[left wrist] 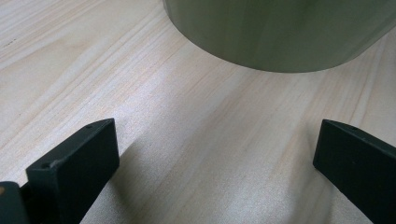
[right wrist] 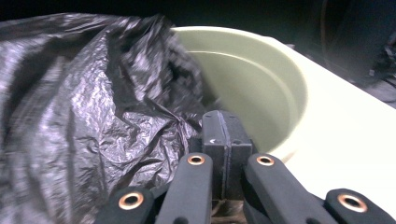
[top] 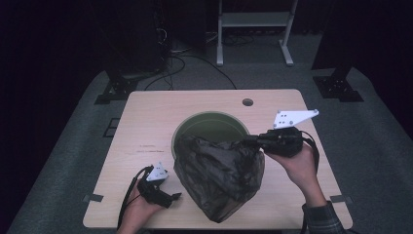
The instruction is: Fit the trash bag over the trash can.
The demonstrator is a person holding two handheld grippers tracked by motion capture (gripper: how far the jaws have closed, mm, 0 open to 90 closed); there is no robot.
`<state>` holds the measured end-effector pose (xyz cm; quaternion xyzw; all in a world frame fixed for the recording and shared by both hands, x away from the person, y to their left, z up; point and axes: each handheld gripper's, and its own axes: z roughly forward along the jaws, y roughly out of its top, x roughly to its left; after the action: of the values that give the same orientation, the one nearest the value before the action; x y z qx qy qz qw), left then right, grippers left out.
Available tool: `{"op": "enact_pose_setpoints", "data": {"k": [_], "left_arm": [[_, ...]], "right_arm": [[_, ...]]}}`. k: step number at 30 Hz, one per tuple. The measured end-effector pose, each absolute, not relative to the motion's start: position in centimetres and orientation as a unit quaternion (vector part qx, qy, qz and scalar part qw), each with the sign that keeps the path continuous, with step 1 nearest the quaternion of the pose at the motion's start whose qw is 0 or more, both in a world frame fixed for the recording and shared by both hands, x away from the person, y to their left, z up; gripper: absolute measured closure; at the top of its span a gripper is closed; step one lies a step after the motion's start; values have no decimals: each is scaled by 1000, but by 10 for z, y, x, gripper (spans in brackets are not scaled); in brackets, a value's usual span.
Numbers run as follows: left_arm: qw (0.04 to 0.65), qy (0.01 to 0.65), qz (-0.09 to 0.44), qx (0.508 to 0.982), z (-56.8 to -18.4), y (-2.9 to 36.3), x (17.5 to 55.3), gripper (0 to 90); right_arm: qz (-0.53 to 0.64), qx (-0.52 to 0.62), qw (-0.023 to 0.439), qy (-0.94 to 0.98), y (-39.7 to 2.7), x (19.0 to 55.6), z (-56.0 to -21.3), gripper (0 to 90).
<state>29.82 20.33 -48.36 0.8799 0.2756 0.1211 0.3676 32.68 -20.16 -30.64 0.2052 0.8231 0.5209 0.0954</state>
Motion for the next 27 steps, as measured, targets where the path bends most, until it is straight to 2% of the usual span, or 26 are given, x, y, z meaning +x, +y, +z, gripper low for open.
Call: {"op": "enact_pose_setpoints", "data": {"k": [14, 22, 24, 26, 27], "left_arm": [[367, 275, 121, 880, -484, 203, 298, 0], [370, 269, 116, 882, -483, 204, 297, 0], [369, 267, 113, 883, -483, 205, 297, 0], [369, 265, 113, 884, -481, 204, 296, 0], [371, 262, 115, 884, -480, 204, 296, 0]], "right_arm": [[520, 252, 134, 805, -204, 394, -303, 897], [528, 256, 119, 801, -193, 413, -305, 896], [526, 255, 109, 804, -191, 414, -308, 849], [524, 262, 114, 803, -191, 414, -310, 708], [525, 267, 114, 800, -193, 413, -310, 690]]}}
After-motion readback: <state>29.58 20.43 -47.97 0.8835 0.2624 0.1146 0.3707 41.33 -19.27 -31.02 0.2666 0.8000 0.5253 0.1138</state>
